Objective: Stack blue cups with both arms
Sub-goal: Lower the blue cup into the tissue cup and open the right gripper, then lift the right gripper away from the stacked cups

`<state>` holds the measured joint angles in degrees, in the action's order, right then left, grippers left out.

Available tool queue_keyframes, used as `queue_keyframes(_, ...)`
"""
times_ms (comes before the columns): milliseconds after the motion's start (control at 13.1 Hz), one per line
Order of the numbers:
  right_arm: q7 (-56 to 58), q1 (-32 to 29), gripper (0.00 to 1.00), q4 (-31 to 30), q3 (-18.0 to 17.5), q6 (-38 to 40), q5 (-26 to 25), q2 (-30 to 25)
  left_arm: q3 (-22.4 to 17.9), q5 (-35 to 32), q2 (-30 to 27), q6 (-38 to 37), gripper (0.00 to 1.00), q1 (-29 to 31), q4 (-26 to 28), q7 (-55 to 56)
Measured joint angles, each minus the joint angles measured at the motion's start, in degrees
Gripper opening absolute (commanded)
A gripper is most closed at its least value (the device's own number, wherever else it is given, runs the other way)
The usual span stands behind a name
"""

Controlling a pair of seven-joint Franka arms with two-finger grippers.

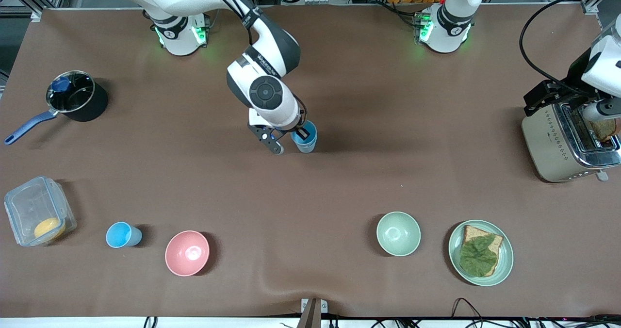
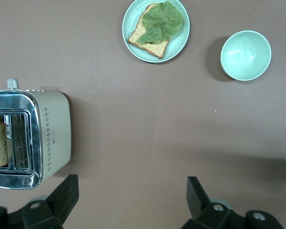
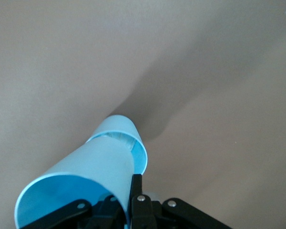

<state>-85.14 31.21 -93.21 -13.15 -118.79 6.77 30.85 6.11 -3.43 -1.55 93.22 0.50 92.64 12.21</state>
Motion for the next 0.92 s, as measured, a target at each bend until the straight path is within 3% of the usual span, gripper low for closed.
queue_keyframes(306,-0.4,1.1,0.04,-0.4,0.1,-0.9,0.0,1.2,0.0,0.0,-0.1,-0.4,1.0,-0.1,0.0,0.0)
queue_keyframes(382,-0.4,1.1,0.27,-0.5,0.2,-0.9,0.0,1.4,0.0,0.0,-0.2,-0.5,1.0,-0.2,0.0,0.0)
queue_keyframes(458,-0.4,1.1,0.71,-0.5,0.3,-0.8,0.0,1.4,0.0,0.0,-0.2,-0.5,1.0,-0.2,0.0,0.0)
queue_keyframes(535,-0.4,1.0,1.0,-0.4,0.5,-0.4,0.0,1.4,0.0,0.0,-0.2,-0.5,1.0,-0.2,0.0,0.0)
queue_keyframes(917,0.4,-1.5,1.0,3.3,1.8,8.4,0.0,-0.4,-0.1,0.0,-0.2,-0.5,1.0,-0.2,0.0,0.0)
